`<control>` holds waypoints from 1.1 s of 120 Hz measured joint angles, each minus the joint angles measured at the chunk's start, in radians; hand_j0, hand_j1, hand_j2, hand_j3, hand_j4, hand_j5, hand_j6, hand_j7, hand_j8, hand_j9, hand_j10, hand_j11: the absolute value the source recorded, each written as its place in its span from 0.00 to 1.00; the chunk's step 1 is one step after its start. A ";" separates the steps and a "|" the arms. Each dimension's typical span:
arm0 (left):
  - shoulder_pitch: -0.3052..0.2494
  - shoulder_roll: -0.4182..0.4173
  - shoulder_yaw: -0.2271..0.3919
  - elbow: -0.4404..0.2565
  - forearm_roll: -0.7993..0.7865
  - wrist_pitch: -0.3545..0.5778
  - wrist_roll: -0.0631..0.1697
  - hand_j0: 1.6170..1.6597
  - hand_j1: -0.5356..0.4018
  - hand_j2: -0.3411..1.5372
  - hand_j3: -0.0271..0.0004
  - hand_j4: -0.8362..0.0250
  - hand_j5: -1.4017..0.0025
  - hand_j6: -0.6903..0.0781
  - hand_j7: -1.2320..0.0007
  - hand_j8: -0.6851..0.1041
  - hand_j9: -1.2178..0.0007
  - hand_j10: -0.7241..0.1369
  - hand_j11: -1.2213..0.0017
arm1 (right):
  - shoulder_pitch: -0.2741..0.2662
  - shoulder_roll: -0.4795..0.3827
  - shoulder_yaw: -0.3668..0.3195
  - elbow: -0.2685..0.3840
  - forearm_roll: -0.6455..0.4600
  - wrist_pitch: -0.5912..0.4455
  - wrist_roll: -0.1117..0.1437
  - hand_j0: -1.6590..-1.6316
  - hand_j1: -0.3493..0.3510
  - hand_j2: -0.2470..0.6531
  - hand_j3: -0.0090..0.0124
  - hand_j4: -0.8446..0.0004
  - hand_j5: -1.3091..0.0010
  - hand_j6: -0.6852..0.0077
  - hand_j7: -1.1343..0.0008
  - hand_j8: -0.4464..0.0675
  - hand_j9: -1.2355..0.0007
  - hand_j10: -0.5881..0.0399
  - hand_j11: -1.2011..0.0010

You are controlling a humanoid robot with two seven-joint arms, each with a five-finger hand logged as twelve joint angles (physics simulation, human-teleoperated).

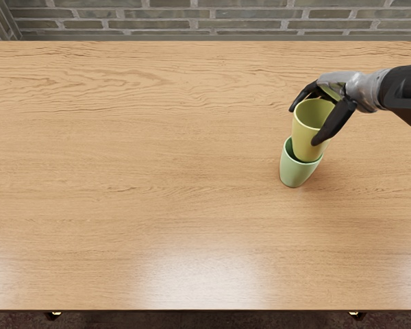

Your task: Pick up cup and place in cup with right hand

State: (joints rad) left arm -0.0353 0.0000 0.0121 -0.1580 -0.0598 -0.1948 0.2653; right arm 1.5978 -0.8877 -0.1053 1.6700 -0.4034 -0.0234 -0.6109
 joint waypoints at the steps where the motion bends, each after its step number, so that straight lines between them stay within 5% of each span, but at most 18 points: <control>1: 0.000 0.000 0.000 0.000 0.000 0.000 0.000 0.96 0.94 0.18 0.99 0.97 1.00 0.90 1.00 0.87 1.00 0.84 1.00 | 0.000 0.000 0.000 0.000 0.000 -0.001 0.000 0.40 0.57 0.10 0.27 0.43 0.45 0.59 0.39 0.55 0.44 0.60 0.44; 3: 0.000 0.000 0.000 0.000 0.000 0.000 0.000 0.96 0.94 0.18 0.99 0.97 1.00 0.90 1.00 0.87 1.00 0.84 1.00 | 0.000 0.000 0.000 0.000 0.000 -0.001 0.000 0.40 0.58 0.10 0.37 0.43 0.45 0.60 0.39 0.55 0.44 0.60 0.43; 9: 0.000 0.000 0.000 0.000 0.000 0.000 0.000 0.96 0.94 0.18 0.99 0.97 1.00 0.90 1.00 0.87 1.00 0.84 1.00 | -0.001 0.000 0.000 0.000 0.000 -0.002 0.000 0.40 0.57 0.10 0.31 0.43 0.45 0.59 0.39 0.54 0.44 0.60 0.44; 16: 0.000 0.000 0.000 0.000 0.000 0.000 0.000 0.96 0.94 0.18 0.99 0.97 1.00 0.90 1.00 0.87 1.00 0.84 1.00 | -0.001 0.000 0.003 0.000 0.000 -0.002 0.000 0.39 0.57 0.09 0.42 0.43 0.45 0.60 0.39 0.55 0.44 0.60 0.44; 74: 0.000 0.000 0.000 0.000 0.000 0.000 0.000 0.96 0.94 0.18 0.99 0.97 1.00 0.90 1.00 0.87 1.00 0.84 1.00 | -0.013 0.010 0.021 -0.006 -0.001 -0.003 0.000 0.31 0.56 0.08 0.42 0.43 0.45 0.57 0.42 0.54 0.45 0.59 0.44; 89: 0.000 0.000 0.000 0.000 0.000 0.000 0.000 0.96 0.94 0.18 0.99 0.97 1.00 0.90 1.00 0.87 1.00 0.84 1.00 | -0.015 0.010 0.021 -0.007 -0.002 -0.003 0.000 0.27 0.56 0.12 0.36 0.47 0.50 0.52 0.46 0.46 0.49 0.54 0.48; 107: 0.000 0.000 0.000 0.000 0.000 0.000 0.000 0.96 0.94 0.18 0.99 0.97 1.00 0.90 1.00 0.87 1.00 0.84 1.00 | -0.018 0.011 0.022 -0.007 -0.004 -0.005 0.000 0.18 0.54 0.16 0.42 0.54 0.59 0.50 0.54 0.35 0.57 0.47 0.57; 132: 0.000 0.000 0.000 0.000 0.000 0.000 0.000 0.96 0.94 0.18 0.98 0.97 1.00 0.90 1.00 0.87 1.00 0.84 1.00 | -0.021 0.011 0.022 -0.008 -0.003 -0.006 0.000 0.09 0.45 0.20 0.42 0.65 0.70 0.59 0.66 0.38 0.69 0.53 0.68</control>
State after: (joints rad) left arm -0.0353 0.0000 0.0122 -0.1580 -0.0598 -0.1948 0.2654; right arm 1.5766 -0.8764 -0.0830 1.6615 -0.4065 -0.0293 -0.6109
